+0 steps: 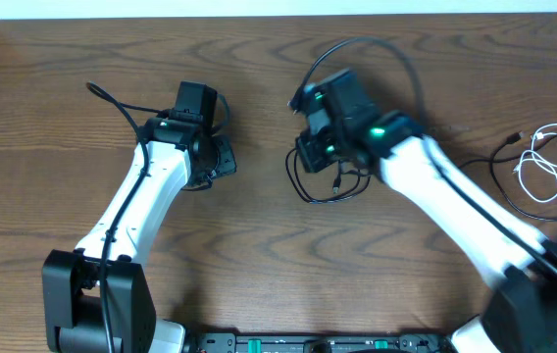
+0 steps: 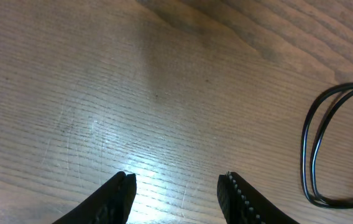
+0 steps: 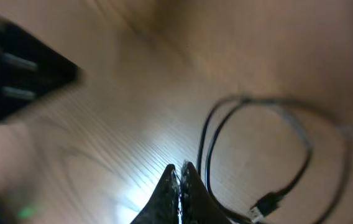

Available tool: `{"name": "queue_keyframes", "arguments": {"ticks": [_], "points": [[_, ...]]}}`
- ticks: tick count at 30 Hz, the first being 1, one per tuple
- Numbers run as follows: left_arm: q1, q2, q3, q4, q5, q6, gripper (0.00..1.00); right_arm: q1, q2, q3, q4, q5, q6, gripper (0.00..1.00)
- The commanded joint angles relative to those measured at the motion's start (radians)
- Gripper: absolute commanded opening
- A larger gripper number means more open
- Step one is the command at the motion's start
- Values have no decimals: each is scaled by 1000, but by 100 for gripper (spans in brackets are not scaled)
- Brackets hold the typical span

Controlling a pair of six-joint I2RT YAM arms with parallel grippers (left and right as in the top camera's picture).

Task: Untangle cables
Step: 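Grasp the remaining black cable with the right gripper and lift it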

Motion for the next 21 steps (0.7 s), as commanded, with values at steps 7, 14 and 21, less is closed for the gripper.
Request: {"name": "queue_keyframes", "arguments": {"ticks": [7,14,21], "points": [[2,11,11,-3,35,-5,48,-6,-30,3,-96,197,75,13],[2,11,11,-4,35,-5,48,-14,69,3,-245,364,357,22],[3,11,11,-4,35,-4,48,-64,197,3,-306,369,515,26]]}}
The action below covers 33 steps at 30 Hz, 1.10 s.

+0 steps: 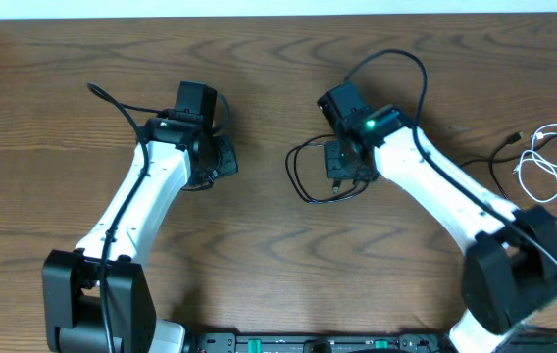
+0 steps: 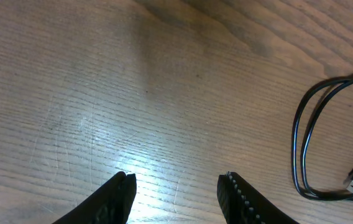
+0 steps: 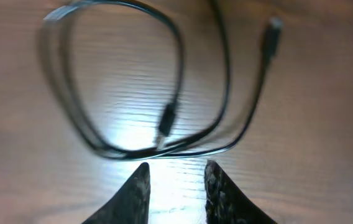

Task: Untangle cables
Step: 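Grasp the remaining black cable with the right gripper and lift it, then carry the black cable to the right table edge and release it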

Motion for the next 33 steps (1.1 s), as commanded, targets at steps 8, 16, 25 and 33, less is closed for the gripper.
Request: {"name": "queue_keyframes", "arguments": {"ticks": [8,16,25,33], "points": [[3,11,11,-3,-1,-4,48,-85,151,-4,-45,-43,142,39],[2,11,11,-3,-1,-4,48,-107,190,-5,-37,-73,145,40],[2,11,11,-4,0,-4,48,-108,190,-51,13,-73,192,35],[2,11,11,-3,0,-4,48,-108,190,-92,73,-74,204,24]]}}
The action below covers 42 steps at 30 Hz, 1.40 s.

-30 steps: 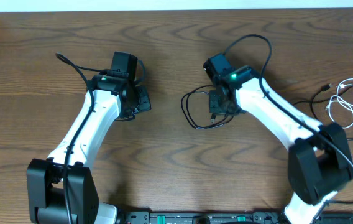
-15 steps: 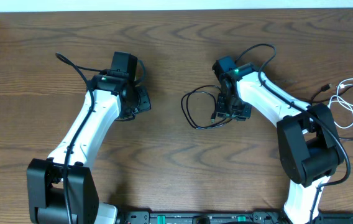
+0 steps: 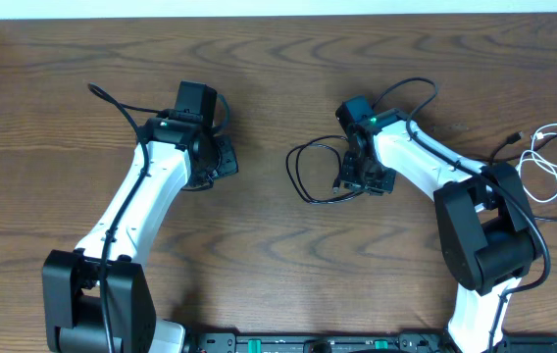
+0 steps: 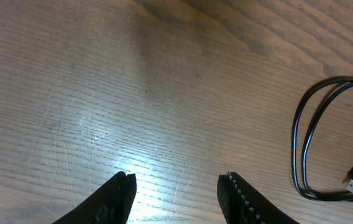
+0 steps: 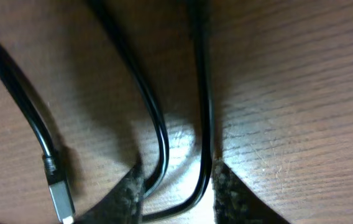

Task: Untangle cables
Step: 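Carry the black cable to the right table edge and release it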

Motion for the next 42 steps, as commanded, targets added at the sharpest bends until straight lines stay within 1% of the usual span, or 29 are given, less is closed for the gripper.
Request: {"name": "queue_keyframes", "arguments": {"ticks": [1,3,5,9,12,15,17,23,27,29,31,33,37,40,41,42], "points": [[2,11,11,-3,-2,-4,48,-6,13,-18,27,-6,21,17],[2,11,11,-3,-2,-4,48,-3,13,-18,40,-13,21,1],[2,11,11,-3,-2,-4,48,-3,13,-18,58,-43,-7,1],[2,11,11,-3,-2,-4,48,-8,-2,-12,90,-113,-116,1],[2,11,11,-3,-2,-5,48,-19,-42,2,117,-185,-229,1],[2,11,11,-3,-2,-5,48,-38,-121,23,135,-255,-336,1],[2,11,11,-3,-2,-5,48,-53,-181,32,148,-286,-376,1],[2,11,11,-3,-2,-5,48,-117,-406,37,234,-311,-398,1],[2,11,11,-3,-2,-5,48,-178,-526,37,274,-240,-398,1],[2,11,11,-3,-2,-5,48,-219,-574,37,279,-137,-398,1],[2,11,11,-7,-2,-5,48,-282,-621,37,276,6,-397,1],[2,11,11,-10,-2,-5,48,-339,-648,37,275,88,-397,1],[2,11,11,-10,-2,-5,48,-489,-673,37,293,171,-398,1],[2,11,11,-11,-2,-5,48,-620,-672,37,298,182,-397,1],[2,11,11,-11,-2,-5,48,-666,-672,37,294,181,-393,1],[2,11,11,-11,-2,-5,48,-743,-672,37,285,182,-388,1]]}}
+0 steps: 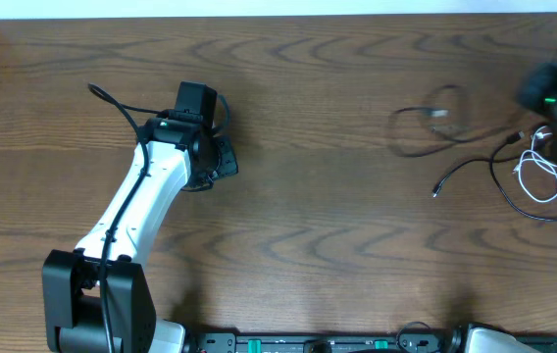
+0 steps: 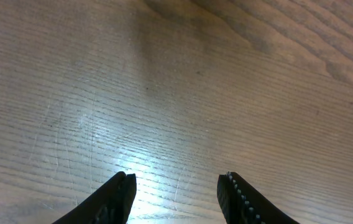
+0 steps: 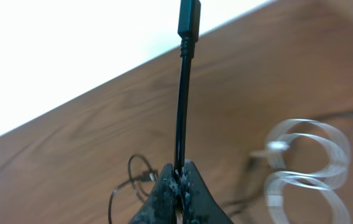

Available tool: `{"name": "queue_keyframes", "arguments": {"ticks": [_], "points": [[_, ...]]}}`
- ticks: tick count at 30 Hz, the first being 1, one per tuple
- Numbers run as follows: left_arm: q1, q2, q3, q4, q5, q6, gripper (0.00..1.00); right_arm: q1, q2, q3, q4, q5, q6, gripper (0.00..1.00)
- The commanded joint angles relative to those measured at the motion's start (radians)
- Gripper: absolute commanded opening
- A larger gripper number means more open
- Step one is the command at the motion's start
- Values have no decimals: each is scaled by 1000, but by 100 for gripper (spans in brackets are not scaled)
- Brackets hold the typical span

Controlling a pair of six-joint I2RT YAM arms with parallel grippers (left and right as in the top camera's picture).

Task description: Untangle cables

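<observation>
My right gripper [image 3: 178, 171] is shut on a thin black cable [image 3: 181, 93], whose plug end [image 3: 187, 14] sticks up past the fingertips. Overhead, the right arm is blurred at the far right edge. The black cable [image 1: 426, 120] lies as a loose loop right of centre, one loose end [image 1: 436, 191] trailing toward the front. A coiled white cable [image 1: 538, 162] lies at the right edge, beside another black strand [image 1: 502, 175]. My left gripper [image 2: 176, 194] stands open over bare wood at centre-left, with nothing between its fingers.
The dark wooden table [image 1: 318, 245] has its far edge against a white wall [image 3: 71, 56]. The left arm [image 1: 141, 201] stretches from the front left toward the centre. A thin black lead [image 1: 112, 98] runs off the left arm's wrist.
My right gripper, then open astride black cable strands at the table's middle, is now shut on the cable at the far right. The cable lies further right, out of the left wrist view. The left arm is unmoved.
At first my right gripper was shut above the black coil in the middle. Then it stood open over the coil, then low with strands between its fingers. Now it holds the cable at the right edge. My left gripper stayed open in place throughout.
</observation>
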Motion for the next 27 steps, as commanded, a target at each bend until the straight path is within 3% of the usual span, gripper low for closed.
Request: {"name": "queue_keyframes", "arguments": {"ticks": [1,8,9,12,14,21,27], "points": [[2,11,11,-3,-2,-5,48,-162,-14,8,-16,61,13,1],[2,11,11,-3,-2,-5,48,-340,11,8,-62,-19,68,1],[2,11,11,-3,-2,-5,48,-352,21,8,-70,-41,67,5],[2,11,11,-3,-2,-5,48,-360,57,8,-91,-96,63,49],[2,11,11,-3,-2,-4,48,-356,86,8,-102,-163,43,66],[2,11,11,23,-3,36,48,-309,182,8,-152,-463,-44,64],[-14,10,11,116,-3,84,53,-178,239,8,-240,-501,-169,67]]}}
